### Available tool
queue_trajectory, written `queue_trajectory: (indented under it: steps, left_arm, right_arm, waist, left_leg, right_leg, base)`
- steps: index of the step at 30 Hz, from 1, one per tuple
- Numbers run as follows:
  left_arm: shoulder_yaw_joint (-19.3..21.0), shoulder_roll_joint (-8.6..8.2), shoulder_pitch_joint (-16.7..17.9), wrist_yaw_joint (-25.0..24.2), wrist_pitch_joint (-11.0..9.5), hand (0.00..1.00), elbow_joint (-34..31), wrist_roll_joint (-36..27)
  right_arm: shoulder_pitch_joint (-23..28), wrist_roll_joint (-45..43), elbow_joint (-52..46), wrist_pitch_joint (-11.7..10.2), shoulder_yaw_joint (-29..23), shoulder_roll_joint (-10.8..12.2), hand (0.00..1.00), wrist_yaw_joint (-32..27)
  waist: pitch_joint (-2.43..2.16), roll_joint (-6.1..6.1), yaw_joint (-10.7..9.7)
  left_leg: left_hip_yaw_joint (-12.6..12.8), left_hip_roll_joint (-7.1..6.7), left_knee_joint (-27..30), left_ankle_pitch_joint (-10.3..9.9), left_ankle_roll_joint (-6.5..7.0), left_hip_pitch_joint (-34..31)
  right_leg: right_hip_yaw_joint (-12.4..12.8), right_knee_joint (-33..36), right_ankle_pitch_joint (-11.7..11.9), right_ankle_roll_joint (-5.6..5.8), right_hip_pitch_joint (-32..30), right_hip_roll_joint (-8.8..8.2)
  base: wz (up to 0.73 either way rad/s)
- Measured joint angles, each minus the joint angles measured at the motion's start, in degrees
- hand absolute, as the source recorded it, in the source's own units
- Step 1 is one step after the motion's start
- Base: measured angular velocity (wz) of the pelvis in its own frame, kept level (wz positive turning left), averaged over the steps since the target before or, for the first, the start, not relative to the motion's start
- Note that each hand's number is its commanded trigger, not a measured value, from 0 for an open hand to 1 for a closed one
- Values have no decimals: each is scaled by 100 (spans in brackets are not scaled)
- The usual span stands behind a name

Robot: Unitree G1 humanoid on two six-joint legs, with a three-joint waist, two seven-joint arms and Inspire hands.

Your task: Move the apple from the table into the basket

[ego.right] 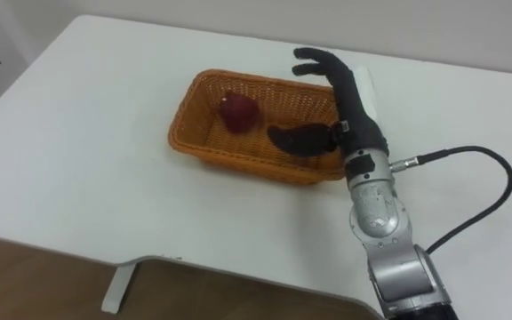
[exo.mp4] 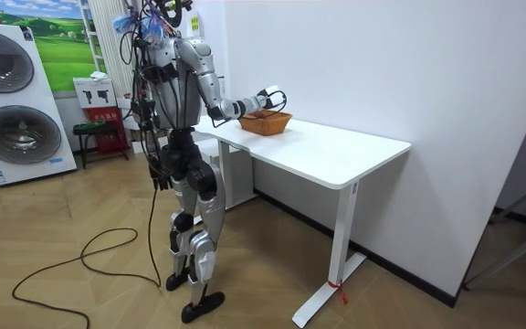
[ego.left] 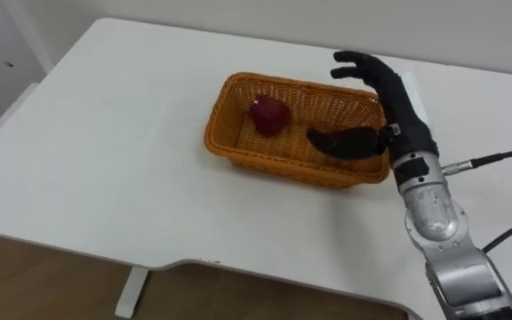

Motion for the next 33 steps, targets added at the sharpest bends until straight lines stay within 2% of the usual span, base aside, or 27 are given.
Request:
queue_trajectory:
  steps: [8, 11, 14, 16, 18, 21, 22, 25, 26, 27, 28, 31, 33]
  left_arm:
    - [27, -3, 96, 19, -2, 0, -8, 6]
    - [76, -5, 131, 23, -5, 0, -6, 11]
    - [411, -20, 190, 52, -70, 0, 4, 2]
    - [491, -12, 240, 107, -101, 0, 11, 2]
    - [618, -15, 266, 154, -208, 0, 109, 2]
    - [774, -14, 357, 282, -255, 0, 104, -1]
    - [834, -15, 399, 335, -257, 0, 108, 2]
    - [986, -21, 484, 414, -265, 0, 104, -3]
    - [1057, -21, 510, 438, -262, 0, 108, -4]
    - [1080, -21, 541, 484, -248, 0, 109, -2]
    - [1082, -22, 552, 505, -233, 0, 102, 1]
    - [1132, -23, 604, 532, -174, 0, -50, 3]
    - [1131, -32, 602, 561, -170, 0, -106, -15]
  right_arm:
    - [6, 90, 9, -4, -138, -4, 0, -104]
    - [7, 251, -24, -4, -435, -53, 0, -186]
    - [11, 291, -281, -24, -932, -122, 0, -391]
    - [15, 295, -433, -158, -1236, -165, 0, -665]
    - [34, 292, -502, -361, -1719, -269, 0, -1080]
    - [78, 403, -501, -407, -2405, -406, 0, -1777]
    - [121, 407, -502, -429, -2688, -410, 0, -2055]
    - [337, 612, -511, -493, -3247, -413, 0, -2558]
    - [398, 783, -502, -498, -3466, -413, 0, -2850]
    - [424, 867, -411, -506, -3685, -413, 0, -3104]
    - [470, 918, -374, -506, -3809, -413, 0, -3219]
    - [819, 1639, 101, -504, -4395, -427, 0, -3837]
    - [1089, 2147, 378, -492, -4523, -417, 0, -4050]
  waist:
    - [-6, -2, -138]
    - [-26, -5, -196]
    - [-55, -12, -330]
    - [-89, -30, -422]
    - [-133, -66, -596]
    - [-156, -119, -749]
    - [-153, -122, -784]
    - [-144, -127, -926]
    - [-121, -124, -970]
    - [-108, -120, -1103]
    - [-108, -121, -1150]
    - [-95, -148, -1340]
    - [-95, -146, -1410]
  left_leg:
    - [-3, -3, 3, 0, 0, 19]
    - [17, 2, 4, 0, 0, 15]
    - [16, 1, 4, 3, 4, 4]
    - [33, 1, 3, 3, 4, 12]
    - [36, 2, 3, 3, 4, 34]
    - [70, 2, -26, 3, 4, 77]
    - [121, 10, -44, 3, 4, 120]
    - [145, 10, -67, 3, 4, 166]
    - [185, 13, -82, 4, 4, 181]
    - [200, 13, -86, 4, 5, 185]
    - [200, 13, -89, 3, 4, 185]
    - [192, 20, -89, 0, 3, 117]
    - [195, 18, -85, 0, 3, 88]
  right_leg:
    - [-1, -10, 0, 1, 53, 1]
    - [5, -5, 0, 0, 22, -4]
    - [12, 2, 0, 0, 11, -4]
    - [14, 0, 0, 0, 11, -2]
    - [16, 2, 0, 0, 31, -2]
    - [40, 0, 0, 1, 42, 1]
    - [125, -9, 0, 1, 62, 8]
    - [156, -5, 0, 1, 83, 7]
    - [175, -8, 0, 2, 78, 8]
    - [174, -15, 0, 2, 81, 7]
    - [172, -10, 0, 2, 80, 6]
    - [174, 5, 0, 2, 44, 10]
    - [187, 12, 0, 2, 18, 10]
  base:
    - [2]
    - [-1]
    - [0]
    - [-4]
    - [0]
    - [-8]
    - [-18]
    - [-10]
    - [-14]
    - [-12]
    - [-4]
    - [0]
    - [0]
